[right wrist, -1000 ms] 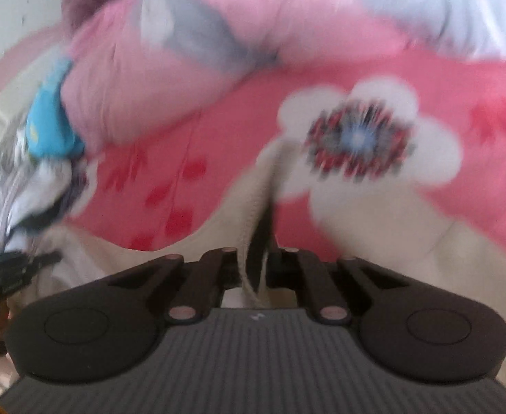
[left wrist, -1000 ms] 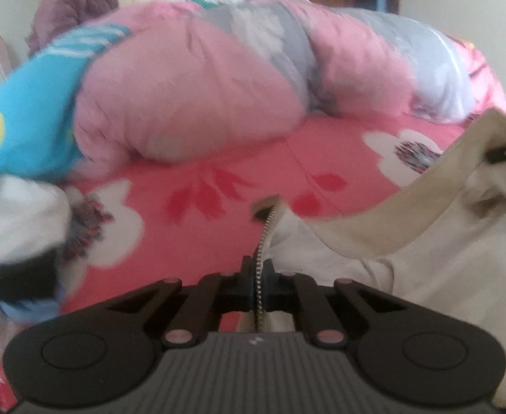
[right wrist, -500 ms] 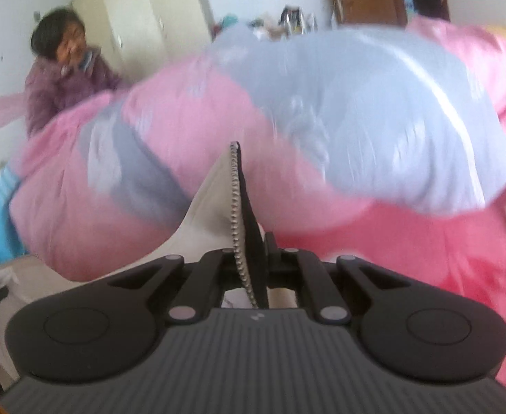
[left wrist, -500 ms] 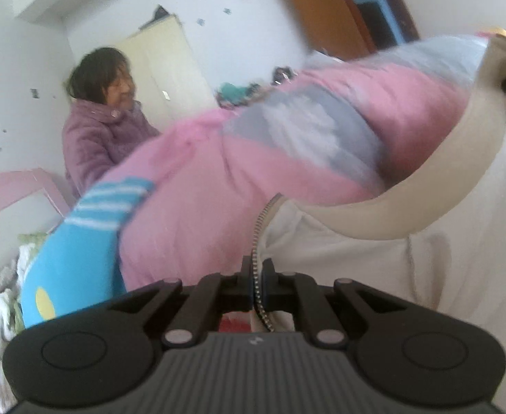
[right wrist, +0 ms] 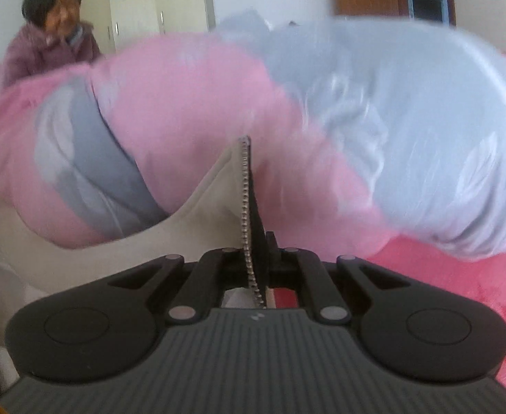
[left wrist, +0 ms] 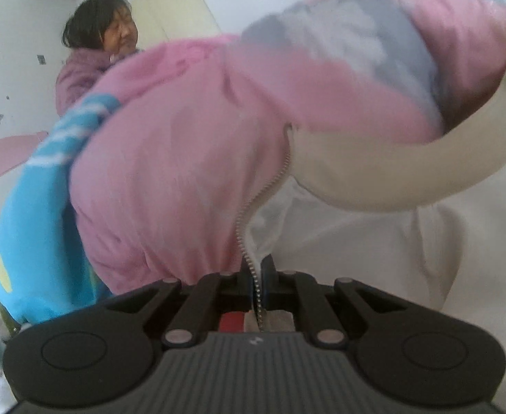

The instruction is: Fold clothes

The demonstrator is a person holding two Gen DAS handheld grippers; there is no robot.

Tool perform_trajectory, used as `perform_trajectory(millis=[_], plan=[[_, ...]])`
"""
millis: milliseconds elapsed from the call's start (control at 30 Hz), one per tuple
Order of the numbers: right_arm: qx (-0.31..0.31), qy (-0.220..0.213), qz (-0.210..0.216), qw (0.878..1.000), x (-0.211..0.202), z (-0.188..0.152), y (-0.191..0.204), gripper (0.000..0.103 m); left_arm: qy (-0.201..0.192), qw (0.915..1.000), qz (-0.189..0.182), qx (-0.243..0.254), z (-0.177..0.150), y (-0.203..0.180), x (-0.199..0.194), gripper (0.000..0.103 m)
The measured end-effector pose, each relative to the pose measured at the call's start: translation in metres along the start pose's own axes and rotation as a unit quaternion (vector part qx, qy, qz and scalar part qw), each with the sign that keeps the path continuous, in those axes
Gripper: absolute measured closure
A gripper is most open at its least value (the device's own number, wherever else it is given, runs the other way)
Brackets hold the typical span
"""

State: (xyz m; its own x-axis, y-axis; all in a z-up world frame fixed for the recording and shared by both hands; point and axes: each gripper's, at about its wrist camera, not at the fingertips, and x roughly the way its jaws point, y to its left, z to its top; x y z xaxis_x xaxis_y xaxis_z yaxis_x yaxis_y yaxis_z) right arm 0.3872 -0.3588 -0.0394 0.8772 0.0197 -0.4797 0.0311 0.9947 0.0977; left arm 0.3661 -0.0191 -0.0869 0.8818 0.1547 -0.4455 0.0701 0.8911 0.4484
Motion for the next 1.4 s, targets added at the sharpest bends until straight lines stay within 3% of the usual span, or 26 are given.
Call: perform_trajectory(millis=[67, 133, 267, 400, 467, 500, 533, 667, 800, 900, 1000, 1167, 1400], plan=[[-0.007, 0.014, -0.004, 1.000, 0.013, -0.010, 0.001, 0.100, 0.015, 0.9998, -0.003, 0.011, -0.005, -0.006, 0.008, 0.094], [-0.010, 0.034, -0.007, 0.999, 0.027, -0.019, 0.001, 0.100, 0.034, 0.9992, -0.010, 0.020, -0.011, -0.011, 0.016, 0.082], [-0.007, 0.093, -0.011, 0.996, 0.053, -0.033, -0.002, 0.095, 0.080, 0.9958, -0.037, 0.027, -0.023, -0.018, 0.028, 0.075], [0.015, 0.113, -0.030, 0.993, 0.049, -0.034, -0.015, 0.072, 0.104, 0.9927, -0.058, 0.015, -0.025, -0.011, 0.021, 0.075], [0.030, 0.119, -0.032, 0.992, 0.041, -0.032, -0.022, 0.054, 0.122, 0.9903, -0.065, -0.008, -0.023, -0.003, 0.017, 0.067], [0.040, 0.119, -0.024, 0.992, 0.031, -0.031, -0.026, 0.046, 0.126, 0.9898, -0.064, -0.021, -0.020, 0.004, 0.014, 0.058], [0.051, 0.119, -0.015, 0.991, 0.022, -0.029, -0.030, 0.044, 0.130, 0.9890, -0.062, -0.034, -0.018, 0.010, 0.010, 0.053], [0.094, 0.118, 0.023, 0.988, -0.021, -0.025, -0.047, 0.037, 0.109, 0.9888, -0.071, -0.072, -0.012, 0.038, -0.033, 0.052], [0.128, 0.111, 0.072, 0.983, -0.096, -0.036, -0.073, 0.035, 0.057, 0.9914, -0.087, -0.080, -0.007, 0.049, -0.103, 0.038], [0.141, 0.114, 0.086, 0.980, -0.148, -0.057, -0.087, 0.028, 0.021, 0.9890, -0.122, -0.081, -0.001, 0.046, -0.158, 0.027], [0.152, 0.118, 0.096, 0.977, -0.198, -0.079, -0.099, 0.023, -0.008, 0.9815, -0.171, -0.086, -0.009, 0.033, -0.211, 0.019], [0.167, 0.129, 0.115, 0.971, -0.259, -0.120, -0.102, 0.023, -0.020, 0.9648, -0.241, -0.105, -0.042, 0.004, -0.273, 0.019], [0.211, 0.170, 0.113, 0.956, -0.272, -0.185, -0.093, 0.021, -0.008, 0.9548, -0.242, -0.173, -0.102, -0.014, -0.316, 0.020]])
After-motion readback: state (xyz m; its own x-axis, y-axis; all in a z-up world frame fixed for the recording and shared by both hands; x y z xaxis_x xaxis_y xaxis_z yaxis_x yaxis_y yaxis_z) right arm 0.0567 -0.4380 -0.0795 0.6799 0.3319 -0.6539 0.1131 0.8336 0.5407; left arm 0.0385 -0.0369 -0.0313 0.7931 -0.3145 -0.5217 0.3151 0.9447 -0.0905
